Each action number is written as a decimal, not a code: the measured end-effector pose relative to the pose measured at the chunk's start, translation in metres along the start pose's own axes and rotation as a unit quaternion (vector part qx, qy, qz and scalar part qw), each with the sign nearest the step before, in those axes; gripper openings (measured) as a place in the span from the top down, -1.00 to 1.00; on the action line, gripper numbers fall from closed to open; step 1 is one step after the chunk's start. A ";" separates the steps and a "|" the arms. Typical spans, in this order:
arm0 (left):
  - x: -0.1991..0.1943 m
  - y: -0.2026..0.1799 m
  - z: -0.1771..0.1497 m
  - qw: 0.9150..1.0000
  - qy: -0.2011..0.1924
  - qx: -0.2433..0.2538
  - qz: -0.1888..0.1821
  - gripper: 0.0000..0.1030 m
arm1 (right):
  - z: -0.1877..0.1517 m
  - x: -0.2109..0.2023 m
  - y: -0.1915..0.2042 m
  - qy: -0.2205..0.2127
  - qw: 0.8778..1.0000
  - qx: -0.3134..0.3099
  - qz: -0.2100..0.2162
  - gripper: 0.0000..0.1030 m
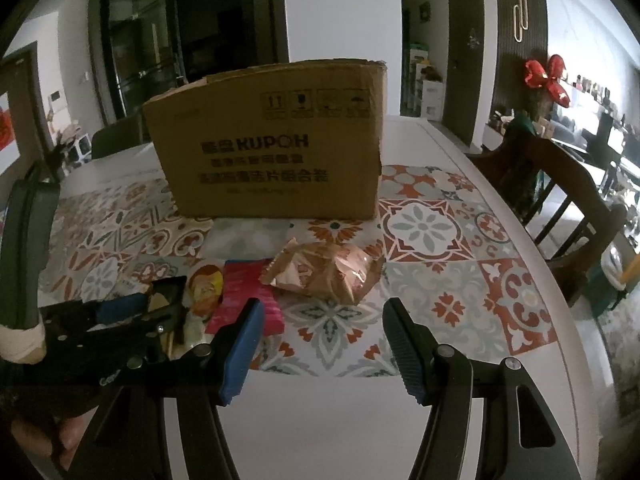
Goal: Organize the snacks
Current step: 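Grasp the black-and-gold packet with the left tool, then grasp the small clear-wrapped candy with the right tool while the left tool holds its packet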
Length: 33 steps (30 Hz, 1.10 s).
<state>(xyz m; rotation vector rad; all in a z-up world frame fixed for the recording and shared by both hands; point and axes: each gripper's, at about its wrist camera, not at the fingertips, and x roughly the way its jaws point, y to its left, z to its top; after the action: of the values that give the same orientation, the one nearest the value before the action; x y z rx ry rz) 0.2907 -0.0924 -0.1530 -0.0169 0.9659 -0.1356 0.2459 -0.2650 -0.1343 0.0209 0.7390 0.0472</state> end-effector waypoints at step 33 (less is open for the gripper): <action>-0.056 0.032 -0.019 0.998 -0.039 0.003 -0.049 0.36 | -0.015 0.000 0.049 0.045 0.995 -0.032 0.079 -0.06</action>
<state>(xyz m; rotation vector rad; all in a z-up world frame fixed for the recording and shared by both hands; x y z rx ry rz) 0.2472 -0.0525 -0.1198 -0.0644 0.8874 -0.2262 0.2340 -0.2162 -0.1436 0.0169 0.8235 0.2243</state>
